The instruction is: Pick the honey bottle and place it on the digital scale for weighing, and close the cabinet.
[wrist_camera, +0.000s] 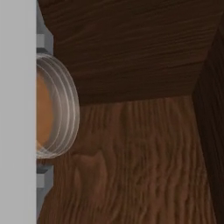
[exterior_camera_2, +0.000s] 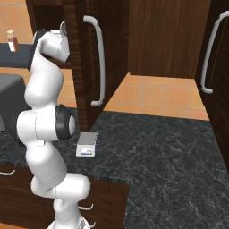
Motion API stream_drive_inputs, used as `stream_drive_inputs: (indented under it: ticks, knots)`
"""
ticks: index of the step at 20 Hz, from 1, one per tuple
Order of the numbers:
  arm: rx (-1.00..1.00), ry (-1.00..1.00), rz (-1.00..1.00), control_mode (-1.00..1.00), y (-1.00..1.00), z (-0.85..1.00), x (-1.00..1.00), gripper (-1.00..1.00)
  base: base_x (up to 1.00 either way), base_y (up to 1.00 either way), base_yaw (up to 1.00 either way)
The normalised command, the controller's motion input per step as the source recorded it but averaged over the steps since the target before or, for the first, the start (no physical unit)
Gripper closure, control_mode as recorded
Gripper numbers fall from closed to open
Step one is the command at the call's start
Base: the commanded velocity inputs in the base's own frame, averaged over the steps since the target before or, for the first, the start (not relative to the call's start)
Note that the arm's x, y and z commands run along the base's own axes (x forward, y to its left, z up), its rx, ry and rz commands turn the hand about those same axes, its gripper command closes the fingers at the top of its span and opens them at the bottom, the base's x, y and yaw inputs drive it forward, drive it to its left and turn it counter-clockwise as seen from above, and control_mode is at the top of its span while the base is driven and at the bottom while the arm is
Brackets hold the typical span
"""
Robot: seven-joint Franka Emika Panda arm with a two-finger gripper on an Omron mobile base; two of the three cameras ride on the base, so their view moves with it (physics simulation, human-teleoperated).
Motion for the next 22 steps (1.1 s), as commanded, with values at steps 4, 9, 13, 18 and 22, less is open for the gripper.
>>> stream_drive_inputs:
  ticks: [4, 9, 13, 18, 22]
  knots:
    - [0.0, 0.13, 0.0, -1.0, 0.09, -0.31, 0.11, 1.0, 0.0, 0.0, 0.0]
    - [0.0, 0.07, 0.02, -1.0, 0.0, -0.27, 0.11, 1.0, 0.0, 0.0, 0.0]
    - [0.02, -0.16, 0.0, -1.0, 0.03, 0.0, -0.34, 1.0, 0.0, 0.0, 0.0]
    - [0.07, -0.27, 0.0, -1.0, -0.13, 0.11, -0.49, 1.0, 0.0, 0.0, 0.0]
    - [0.09, -0.31, 0.0, -1.0, -0.12, 0.16, -0.88, 1.0, 0.0, 0.0, 0.0]
